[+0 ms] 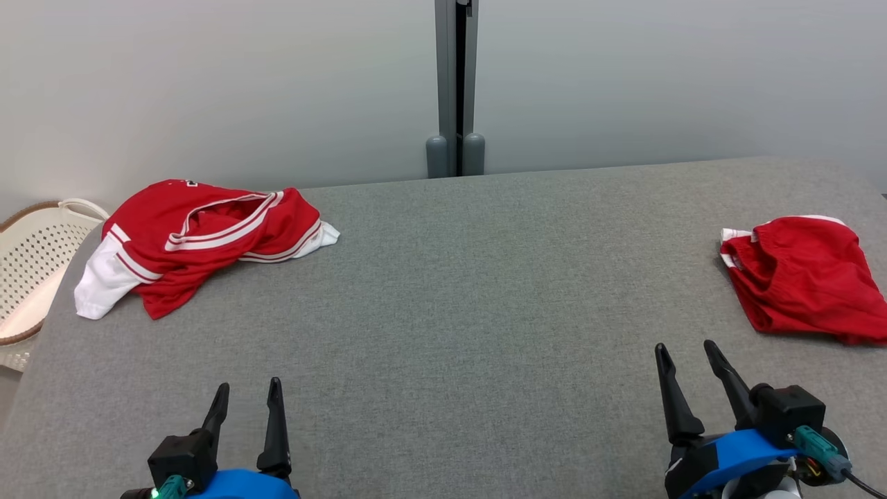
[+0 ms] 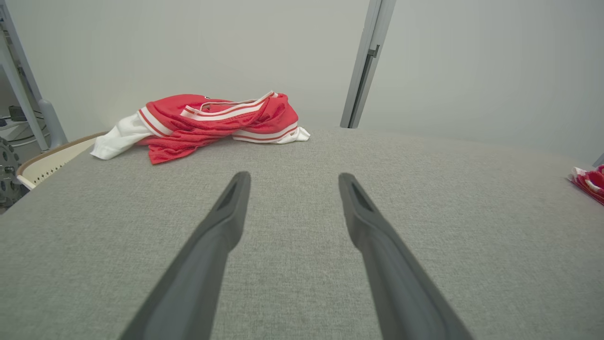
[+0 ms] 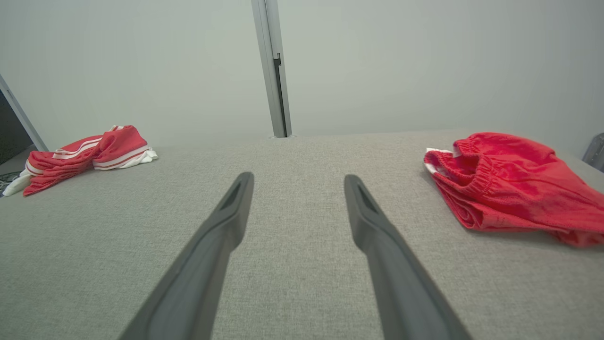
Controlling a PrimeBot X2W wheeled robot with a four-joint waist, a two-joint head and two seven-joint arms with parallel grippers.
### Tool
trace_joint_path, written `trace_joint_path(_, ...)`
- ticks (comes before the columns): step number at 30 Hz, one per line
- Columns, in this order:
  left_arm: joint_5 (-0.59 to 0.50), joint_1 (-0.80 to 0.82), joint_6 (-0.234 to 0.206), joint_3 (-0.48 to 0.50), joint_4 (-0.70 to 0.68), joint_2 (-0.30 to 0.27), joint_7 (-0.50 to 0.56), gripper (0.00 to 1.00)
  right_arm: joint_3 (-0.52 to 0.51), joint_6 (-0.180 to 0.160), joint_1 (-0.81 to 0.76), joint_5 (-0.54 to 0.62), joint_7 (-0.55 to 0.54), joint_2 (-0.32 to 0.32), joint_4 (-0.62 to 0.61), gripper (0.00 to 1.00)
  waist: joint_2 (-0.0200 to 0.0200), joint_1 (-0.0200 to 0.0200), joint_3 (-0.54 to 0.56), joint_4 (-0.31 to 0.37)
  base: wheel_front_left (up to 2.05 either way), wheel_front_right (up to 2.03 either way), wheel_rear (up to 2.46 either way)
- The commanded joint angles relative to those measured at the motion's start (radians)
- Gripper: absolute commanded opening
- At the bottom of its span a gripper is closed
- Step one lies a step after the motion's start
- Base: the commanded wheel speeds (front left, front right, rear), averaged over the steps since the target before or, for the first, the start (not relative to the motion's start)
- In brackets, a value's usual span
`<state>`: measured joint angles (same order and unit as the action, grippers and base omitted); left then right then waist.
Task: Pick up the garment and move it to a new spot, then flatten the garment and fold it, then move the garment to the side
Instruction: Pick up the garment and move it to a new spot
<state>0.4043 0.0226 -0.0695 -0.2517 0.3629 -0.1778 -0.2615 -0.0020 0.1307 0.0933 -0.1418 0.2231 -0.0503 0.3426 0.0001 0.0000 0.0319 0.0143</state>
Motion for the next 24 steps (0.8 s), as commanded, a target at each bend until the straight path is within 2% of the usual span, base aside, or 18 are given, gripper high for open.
trace_joint_path(1, -0.006, 0.003, -0.002, 0.006, -0.009, 0.000, -0.005, 1.00, -0.003, 0.000, -0.014, -0.002, 0.007, 0.000, -0.005, 1.00, -0.0001, 0.0000, -0.004, -0.008, 0.00, 0.00, 0.00)
trace_joint_path(5, -0.010, 0.017, -0.001, 0.009, -0.027, 0.000, -0.005, 1.00, -0.005, 0.000, -0.015, -0.003, 0.007, 0.000, -0.014, 1.00, -0.0001, 0.0000, -0.012, -0.042, 0.00, 0.00, 0.00)
trace_joint_path(8, -0.018, 0.026, 0.000, 0.009, -0.042, 0.002, -0.005, 1.00, -0.006, 0.000, -0.017, -0.003, 0.009, 0.000, -0.023, 1.00, -0.0001, 0.0000, -0.021, -0.097, 0.00, 0.00, 0.00)
trace_joint_path(18, -0.026, 0.036, -0.009, 0.027, -0.083, -0.009, -0.005, 1.00, 0.003, 0.000, 0.004, -0.010, 0.011, -0.001, -0.038, 1.00, -0.0001, 0.0000, -0.054, -0.358, 0.00, 0.00, 0.00)
trace_joint_path(24, -0.024, 0.022, -0.012, 0.037, -0.092, -0.007, -0.005, 1.00, 0.016, 0.000, 0.017, -0.007, 0.012, -0.001, -0.038, 1.00, -0.0001, 0.0000, -0.059, -0.469, 0.00, 0.00, 0.00)
